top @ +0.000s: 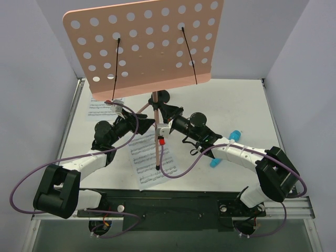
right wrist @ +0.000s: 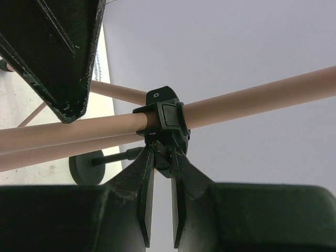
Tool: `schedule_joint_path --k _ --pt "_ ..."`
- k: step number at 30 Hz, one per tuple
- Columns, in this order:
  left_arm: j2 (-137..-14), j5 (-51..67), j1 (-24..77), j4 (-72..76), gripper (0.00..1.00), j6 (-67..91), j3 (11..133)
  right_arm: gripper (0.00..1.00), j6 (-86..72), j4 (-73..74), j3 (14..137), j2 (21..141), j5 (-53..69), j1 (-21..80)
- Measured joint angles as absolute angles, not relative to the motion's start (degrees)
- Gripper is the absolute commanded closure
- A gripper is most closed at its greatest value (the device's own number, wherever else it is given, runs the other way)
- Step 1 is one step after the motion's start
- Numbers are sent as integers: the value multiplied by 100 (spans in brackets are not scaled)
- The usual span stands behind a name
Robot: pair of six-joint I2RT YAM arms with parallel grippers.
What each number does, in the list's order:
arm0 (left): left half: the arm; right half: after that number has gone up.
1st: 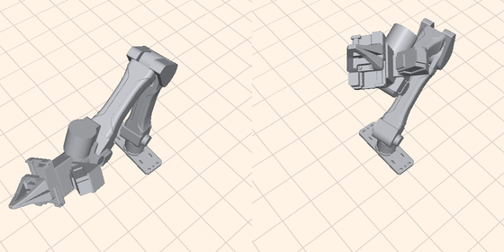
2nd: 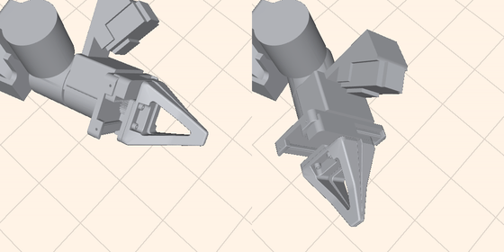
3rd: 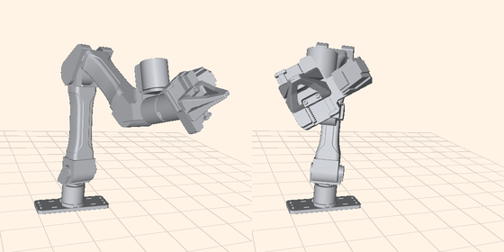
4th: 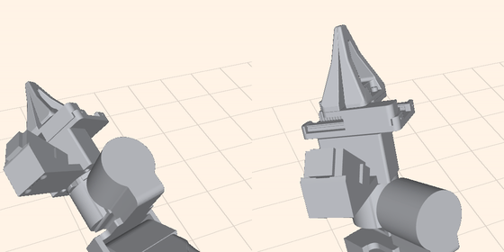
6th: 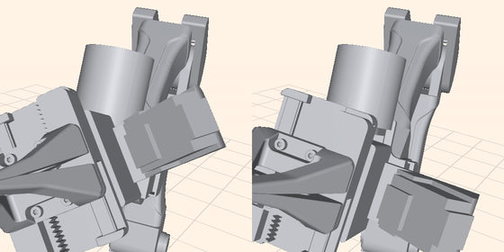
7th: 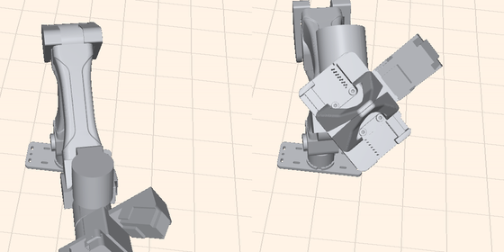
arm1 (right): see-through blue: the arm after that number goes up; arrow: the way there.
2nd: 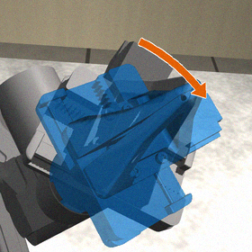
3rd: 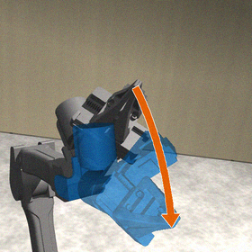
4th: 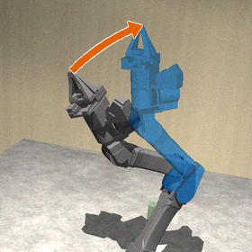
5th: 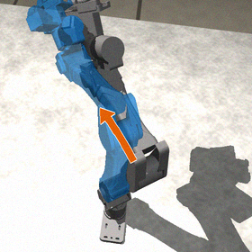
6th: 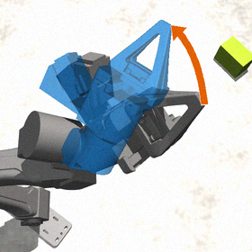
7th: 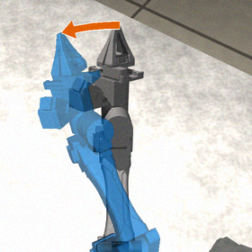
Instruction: Set up the instrument practice props
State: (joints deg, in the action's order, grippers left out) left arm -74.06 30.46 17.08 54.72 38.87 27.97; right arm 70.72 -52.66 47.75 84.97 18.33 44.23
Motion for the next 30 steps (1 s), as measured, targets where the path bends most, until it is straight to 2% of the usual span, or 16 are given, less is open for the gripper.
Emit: schedule_joint_path --k 10,30 --pt "-7406 3050 1708 5472 15 3964 2797 100 5640 -5907 4539 8497 1695 4423" --pt "-7406 3074 1704 5463 15 3979 2797 100 735 -6790 4252 8460 1203 4230"
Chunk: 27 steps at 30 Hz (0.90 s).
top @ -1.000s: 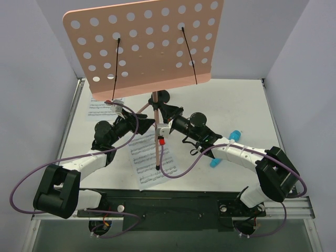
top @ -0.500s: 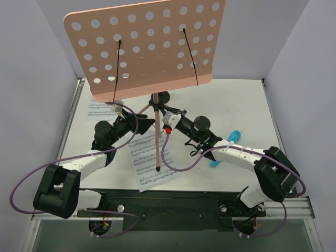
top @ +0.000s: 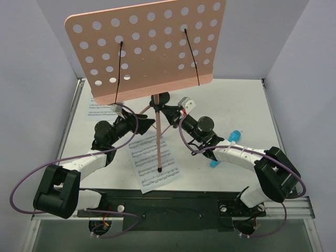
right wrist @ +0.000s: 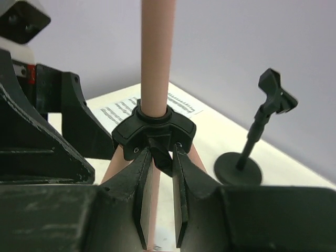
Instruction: Set up the instrument practice props
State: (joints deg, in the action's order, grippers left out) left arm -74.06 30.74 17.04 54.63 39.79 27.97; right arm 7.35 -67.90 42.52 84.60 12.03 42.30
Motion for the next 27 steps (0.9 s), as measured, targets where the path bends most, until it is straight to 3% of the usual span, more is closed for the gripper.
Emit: schedule_joint_path --k 27 --pt "-7282 3074 1684 5275 15 3868 2799 100 -6779 -5806 4263 8307 -222 4211"
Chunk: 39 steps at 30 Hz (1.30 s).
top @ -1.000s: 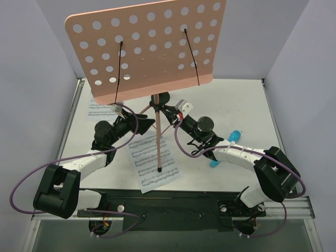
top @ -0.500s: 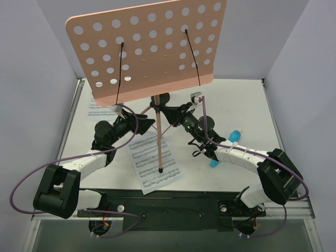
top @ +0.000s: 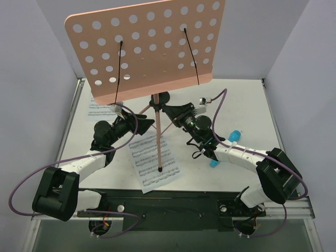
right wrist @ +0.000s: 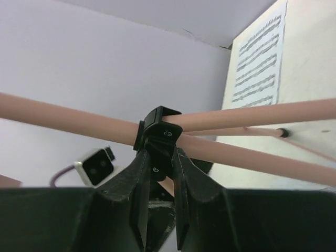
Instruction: Set up the instrument practice props
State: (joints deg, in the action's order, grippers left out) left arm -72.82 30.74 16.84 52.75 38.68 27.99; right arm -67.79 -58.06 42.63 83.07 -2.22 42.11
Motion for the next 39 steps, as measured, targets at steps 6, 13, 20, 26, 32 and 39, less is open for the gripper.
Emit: schedule_joint_path --k 6,13,20,26,32,39 --pt "-7260 3074 1682 5194 15 3852 2799 100 -9087 -5577 4403 8536 -384 4219" --pt "-7183 3074 1682 5137 15 3826 2799 100 -10492 -4952 4700 8626 -423 4248" --pt "-7177 3074 1682 5046 15 3822 2799 92 -10868 -4578 4722 8475 -567 4355" --pt "-7098 3068 1682 4923 11 3791 2799 34 -10602 -4574 4552 8359 -316 4132" --pt "-6696 2869 1682 4407 7 3590 2825 31 -9592 -4563 3719 8138 143 3238" --pt "-6189 2401 1678 3282 7 3389 3017 30 -7140 -3135 3358 6825 548 2576"
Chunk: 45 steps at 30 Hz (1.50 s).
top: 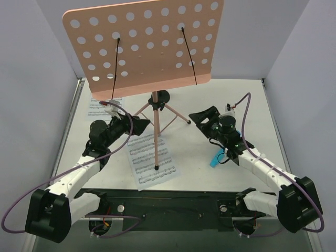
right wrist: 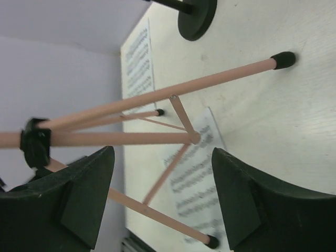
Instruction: Set up the instrument practice props
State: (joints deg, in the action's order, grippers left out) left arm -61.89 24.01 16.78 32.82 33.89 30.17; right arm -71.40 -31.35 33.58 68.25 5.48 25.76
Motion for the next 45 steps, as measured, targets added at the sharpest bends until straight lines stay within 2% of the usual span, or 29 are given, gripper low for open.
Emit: schedule_joint_path --k 7,12,17,20,24,36,42,45 --pt "-5439 1903 1686 2477 7 3262 2672 27 -4676 -1382 3684 6093 777 2630" --pt "-4956 838 1728 1157 6 3715 2434 27 -3903 -1164 3450 5852 1107 2851" --pt "-4831 113 1728 217 5 4233 2198 26 -2862 -1708 3339 5994 1133 4062" --pt "-4847 -43 1728 -25 5 4482 2008 26 -2357 -2471 3339 6335 1157 4456" --pt "-4978 -89 1730 -123 5 4762 1863 26 -1900 -3411 3402 6947 1072 4543" --pt "-5061 -189 1732 -158 5 5290 1546 27 -1758 -4635 4366 8291 1245 4547" --pt "-5258 -259 1732 -161 4 5450 1540 32 -1876 -4696 4530 8639 1302 4547" --pt "-5417 -294 1732 -189 4 5509 1542 39 -1946 -4720 4668 8812 1343 4556"
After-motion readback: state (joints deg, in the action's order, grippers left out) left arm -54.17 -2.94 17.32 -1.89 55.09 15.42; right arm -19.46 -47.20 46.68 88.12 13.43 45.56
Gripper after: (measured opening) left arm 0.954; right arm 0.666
